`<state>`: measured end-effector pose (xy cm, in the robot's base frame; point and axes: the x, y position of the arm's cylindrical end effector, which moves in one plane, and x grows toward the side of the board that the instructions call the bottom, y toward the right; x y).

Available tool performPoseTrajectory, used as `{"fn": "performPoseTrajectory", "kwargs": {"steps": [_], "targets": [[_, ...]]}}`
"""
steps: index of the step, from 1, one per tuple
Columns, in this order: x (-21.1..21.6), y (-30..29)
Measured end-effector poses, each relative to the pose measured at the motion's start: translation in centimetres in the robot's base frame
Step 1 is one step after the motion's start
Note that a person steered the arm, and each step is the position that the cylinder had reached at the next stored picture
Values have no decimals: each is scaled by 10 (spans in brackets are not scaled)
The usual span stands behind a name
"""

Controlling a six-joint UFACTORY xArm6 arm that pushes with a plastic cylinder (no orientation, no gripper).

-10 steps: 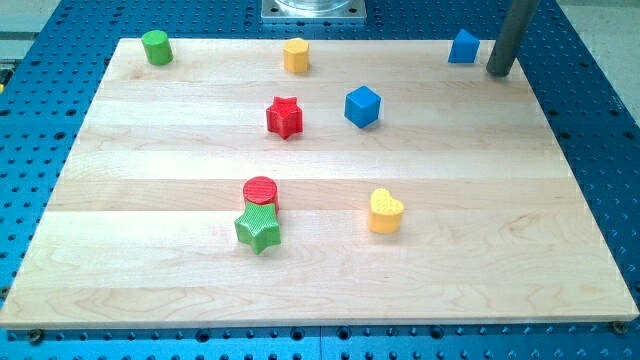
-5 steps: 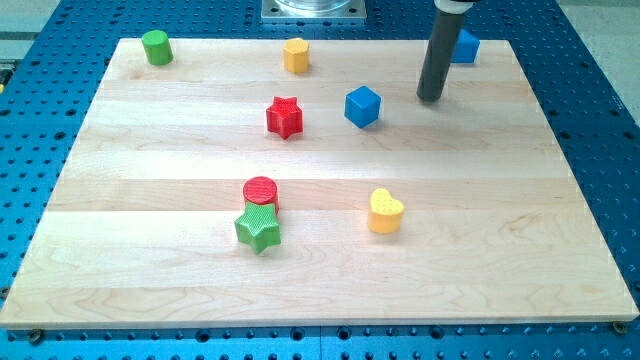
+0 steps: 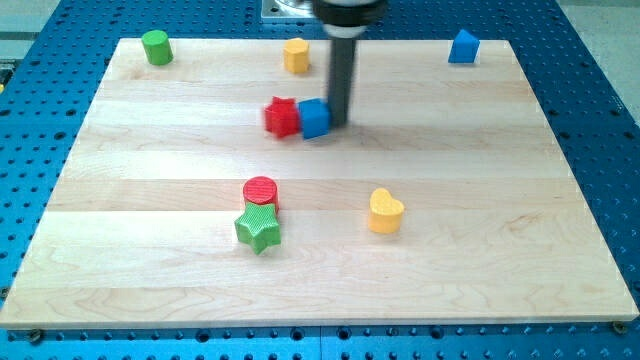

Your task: Move the red star to the center left

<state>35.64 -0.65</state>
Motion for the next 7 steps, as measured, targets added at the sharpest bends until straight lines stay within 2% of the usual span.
{"fn": "performPoseTrajectory", "kwargs": {"steps": [1,2,3,4,5,6,7], "targets": [[2,-66],[28,-130],[72,-129],[121,-105],[115,-153],[95,-143],[79,-85]]}}
